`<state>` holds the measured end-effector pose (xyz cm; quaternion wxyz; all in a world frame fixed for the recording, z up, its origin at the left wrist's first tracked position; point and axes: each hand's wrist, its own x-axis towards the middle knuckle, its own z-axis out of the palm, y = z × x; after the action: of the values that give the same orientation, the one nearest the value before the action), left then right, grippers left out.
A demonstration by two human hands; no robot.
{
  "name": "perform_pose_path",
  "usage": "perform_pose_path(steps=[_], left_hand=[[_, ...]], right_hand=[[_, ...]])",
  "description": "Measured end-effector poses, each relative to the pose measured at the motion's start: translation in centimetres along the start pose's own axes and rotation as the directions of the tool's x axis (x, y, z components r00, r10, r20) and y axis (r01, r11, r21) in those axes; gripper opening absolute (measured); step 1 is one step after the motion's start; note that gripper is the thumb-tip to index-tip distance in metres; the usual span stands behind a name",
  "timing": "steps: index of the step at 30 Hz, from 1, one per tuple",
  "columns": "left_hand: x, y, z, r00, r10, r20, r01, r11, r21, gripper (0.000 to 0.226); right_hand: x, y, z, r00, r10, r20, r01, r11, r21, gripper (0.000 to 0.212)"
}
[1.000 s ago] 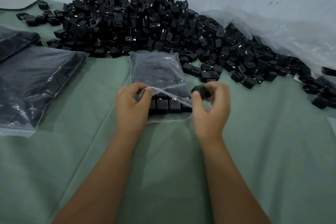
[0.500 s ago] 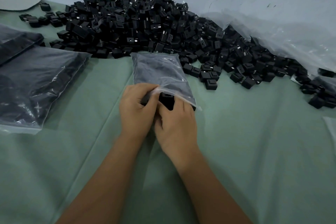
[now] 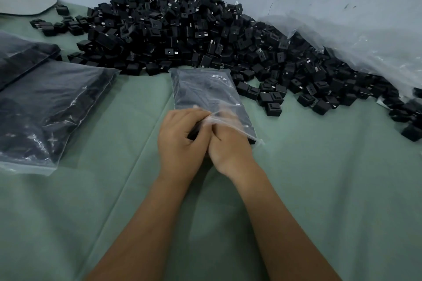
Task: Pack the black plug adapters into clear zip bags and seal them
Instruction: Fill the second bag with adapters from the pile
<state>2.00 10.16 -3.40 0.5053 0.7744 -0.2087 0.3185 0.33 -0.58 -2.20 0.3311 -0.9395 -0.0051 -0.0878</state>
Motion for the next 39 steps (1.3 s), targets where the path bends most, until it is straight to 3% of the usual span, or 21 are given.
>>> perform_pose_path(steps=[3, 5, 7, 9, 13, 31, 34, 36, 39], left_hand=[[0.0, -0.1, 0.1, 1.000, 0.013, -0.015, -0.013, 1.000, -0.004, 0.015], [0.0, -0.2, 0.3, 0.999, 0.028, -0.025, -0.028, 1.000, -0.006, 0.016], [0.0, -0.3, 0.4, 0.999, 0.044, -0.030, -0.044, 0.999, -0.002, 0.015], [-0.2, -0.3, 0.5, 0.998, 0.055, -0.035, -0.056, 0.998, -0.010, 0.013], [0.0, -0.5, 0.5, 0.997, 0.070, -0.032, -0.071, 0.997, -0.004, 0.012], [0.1, -0.5, 0.5, 0.999, 0.046, -0.014, -0.046, 0.999, -0.021, 0.011], [0.1, -0.5, 0.5, 0.999, 0.042, -0.009, -0.043, 0.999, -0.023, 0.013], [0.1, -0.5, 0.5, 0.999, 0.035, -0.004, -0.035, 0.999, -0.016, 0.014], [0.1, -0.3, 0.4, 1.000, 0.020, -0.006, -0.020, 1.000, -0.009, 0.014]], right_hand=[[1.9, -0.1, 0.1, 0.973, 0.216, 0.086, -0.206, 0.972, -0.112, 0.035], [4.0, 0.0, 0.5, 0.917, 0.396, 0.039, -0.391, 0.915, -0.095, 0.040], [5.8, 0.0, 0.5, 0.892, 0.449, 0.042, -0.450, 0.893, 0.008, 0.054], [7.0, 0.3, 0.5, 0.928, 0.372, -0.001, -0.371, 0.926, 0.065, 0.061], [8.4, 0.7, 0.3, 0.936, 0.351, -0.034, -0.347, 0.902, -0.255, 0.060], [8.5, 1.0, 0.5, 0.961, 0.270, 0.061, -0.236, 0.914, -0.331, 0.055], [6.3, 0.1, 0.2, 0.945, 0.288, 0.157, -0.177, 0.850, -0.496, 0.054], [4.3, -0.5, -0.1, 0.954, 0.224, 0.198, -0.064, 0.799, -0.598, 0.048], [1.6, -1.1, -0.4, 0.983, -0.003, 0.181, 0.107, 0.817, -0.567, 0.033]])
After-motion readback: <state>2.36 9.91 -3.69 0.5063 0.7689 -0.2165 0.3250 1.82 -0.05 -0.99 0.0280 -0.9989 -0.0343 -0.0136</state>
